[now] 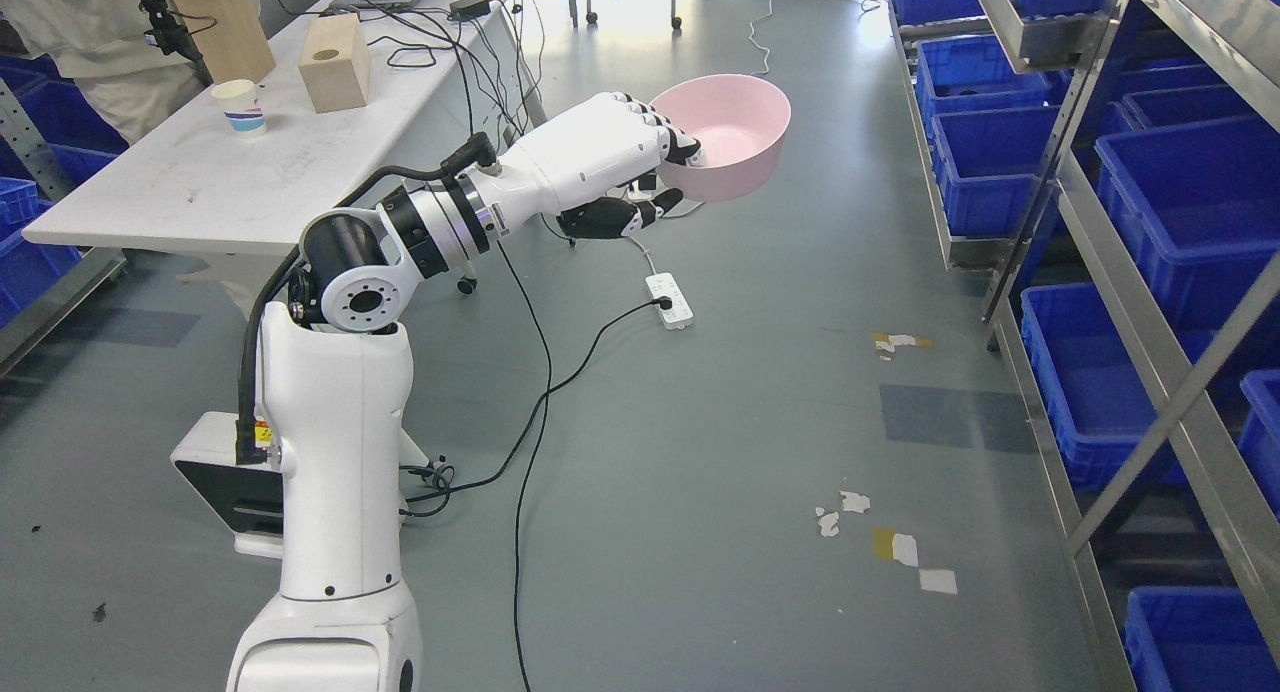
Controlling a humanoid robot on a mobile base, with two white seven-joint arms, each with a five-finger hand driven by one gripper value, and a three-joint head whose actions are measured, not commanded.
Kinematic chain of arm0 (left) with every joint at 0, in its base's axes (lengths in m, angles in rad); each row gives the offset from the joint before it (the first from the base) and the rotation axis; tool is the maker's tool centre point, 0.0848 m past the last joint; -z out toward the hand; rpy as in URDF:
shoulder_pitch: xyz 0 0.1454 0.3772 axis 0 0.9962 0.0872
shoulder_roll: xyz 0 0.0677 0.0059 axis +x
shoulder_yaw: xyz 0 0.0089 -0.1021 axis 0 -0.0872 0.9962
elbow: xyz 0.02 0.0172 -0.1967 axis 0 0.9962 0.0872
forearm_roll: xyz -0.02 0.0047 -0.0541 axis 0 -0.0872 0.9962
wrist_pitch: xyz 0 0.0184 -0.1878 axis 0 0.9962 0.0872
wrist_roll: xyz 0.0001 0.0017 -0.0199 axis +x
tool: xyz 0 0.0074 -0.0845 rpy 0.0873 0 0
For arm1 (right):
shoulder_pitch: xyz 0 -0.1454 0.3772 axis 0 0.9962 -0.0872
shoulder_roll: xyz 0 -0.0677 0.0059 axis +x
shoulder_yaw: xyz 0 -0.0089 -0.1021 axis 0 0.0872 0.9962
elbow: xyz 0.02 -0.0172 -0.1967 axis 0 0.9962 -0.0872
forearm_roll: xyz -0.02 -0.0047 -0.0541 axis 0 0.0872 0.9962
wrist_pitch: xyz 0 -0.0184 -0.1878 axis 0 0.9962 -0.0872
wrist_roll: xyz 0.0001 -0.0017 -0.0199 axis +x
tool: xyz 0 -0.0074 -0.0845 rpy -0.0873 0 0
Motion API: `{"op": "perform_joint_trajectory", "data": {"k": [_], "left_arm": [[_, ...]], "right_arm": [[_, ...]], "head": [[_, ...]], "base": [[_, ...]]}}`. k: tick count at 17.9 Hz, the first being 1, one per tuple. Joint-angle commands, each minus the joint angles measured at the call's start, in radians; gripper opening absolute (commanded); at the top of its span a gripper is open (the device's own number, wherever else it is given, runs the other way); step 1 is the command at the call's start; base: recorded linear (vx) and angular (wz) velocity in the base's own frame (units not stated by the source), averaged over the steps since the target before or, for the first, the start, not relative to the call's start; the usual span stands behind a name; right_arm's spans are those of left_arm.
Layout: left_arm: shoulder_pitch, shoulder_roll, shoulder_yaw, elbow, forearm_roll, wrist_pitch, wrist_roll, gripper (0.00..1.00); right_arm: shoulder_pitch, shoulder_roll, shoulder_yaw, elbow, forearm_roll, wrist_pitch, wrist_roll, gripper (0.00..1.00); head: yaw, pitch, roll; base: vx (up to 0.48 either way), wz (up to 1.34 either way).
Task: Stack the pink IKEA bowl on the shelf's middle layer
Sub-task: 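Hold the pink bowl raised in the left hand while driving to shelf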
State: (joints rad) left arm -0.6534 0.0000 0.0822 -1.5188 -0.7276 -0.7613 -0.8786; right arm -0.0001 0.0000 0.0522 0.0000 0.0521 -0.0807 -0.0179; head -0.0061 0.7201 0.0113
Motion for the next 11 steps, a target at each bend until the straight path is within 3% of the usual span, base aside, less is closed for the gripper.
{"op": "perform_joint_trajectory", "data": {"k": [1,11], "left_arm": [[0.0,0.017,0.001,0.002,0.001,0.0,0.001,0.03],[-0.002,0.017,0.007,0.0,0.004,-0.004,0.004,0.03]], "right_arm": [[0.005,-0.018,0.0,-0.017,0.0,-0.001,-0.001,1.0],[0.003,-0.018,0.0,-0.017,0.0,-0.001,-0.001,1.0]], "head": [[0.0,0.0,0.0],[0.0,0.0,0.0]], "base": [[0.381,0.16],[0.358,0.13]]}}
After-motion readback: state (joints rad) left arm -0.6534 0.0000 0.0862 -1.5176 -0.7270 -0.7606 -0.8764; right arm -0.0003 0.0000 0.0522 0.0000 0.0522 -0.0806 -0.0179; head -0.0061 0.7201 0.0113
